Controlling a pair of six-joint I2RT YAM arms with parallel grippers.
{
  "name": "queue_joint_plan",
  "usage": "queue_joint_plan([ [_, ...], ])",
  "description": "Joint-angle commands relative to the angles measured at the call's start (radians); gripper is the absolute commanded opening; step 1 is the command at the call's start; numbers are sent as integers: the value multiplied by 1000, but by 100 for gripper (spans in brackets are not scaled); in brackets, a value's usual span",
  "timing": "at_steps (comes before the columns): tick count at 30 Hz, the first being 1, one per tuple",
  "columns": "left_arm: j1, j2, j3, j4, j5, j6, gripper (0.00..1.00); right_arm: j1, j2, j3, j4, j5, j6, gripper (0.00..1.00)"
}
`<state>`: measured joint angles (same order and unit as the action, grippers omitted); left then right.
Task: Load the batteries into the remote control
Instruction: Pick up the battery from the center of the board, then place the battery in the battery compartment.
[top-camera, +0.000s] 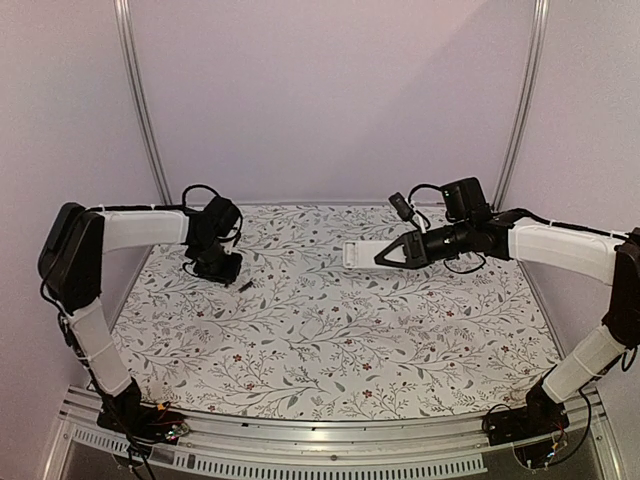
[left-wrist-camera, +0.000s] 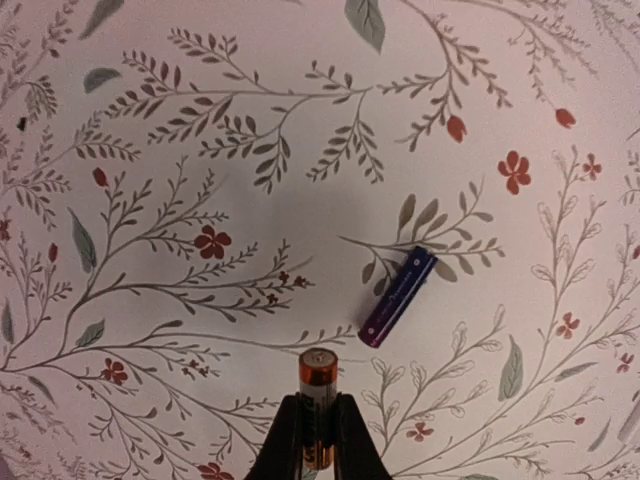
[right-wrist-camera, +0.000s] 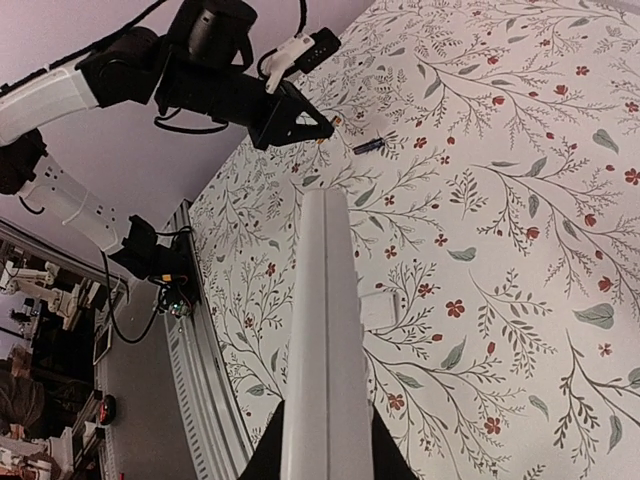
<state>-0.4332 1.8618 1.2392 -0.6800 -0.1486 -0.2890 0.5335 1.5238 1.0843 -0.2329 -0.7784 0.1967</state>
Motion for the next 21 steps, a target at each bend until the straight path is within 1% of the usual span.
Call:
queue_joint_plan([
  [1, -85, -245, -60, 210, 24, 41, 0, -8, -10, -33, 130, -14, 93, 0],
  [3, -161, -330, -103, 340, 53, 82, 0, -8, -3, -32, 153, -12, 140, 0],
  [6, -228, -388, -152, 551, 130, 47, 0, -8, 15, -33, 193, -17, 197, 0],
  [9, -300, -388, -186, 758, 161, 21, 0, -6, 22, -51, 259, -26, 264, 0],
  [12, -374, -344, -188, 890, 152, 18, 0, -1, 27, -56, 284, -34, 311, 0],
  [16, -421, -276, -154, 972, 152, 0, 0, 16, 34, -64, 320, -49, 352, 0],
  [21, -440, -232, -131, 1006, 152, -9, 0, 23, 35, -68, 338, -56, 374, 0],
])
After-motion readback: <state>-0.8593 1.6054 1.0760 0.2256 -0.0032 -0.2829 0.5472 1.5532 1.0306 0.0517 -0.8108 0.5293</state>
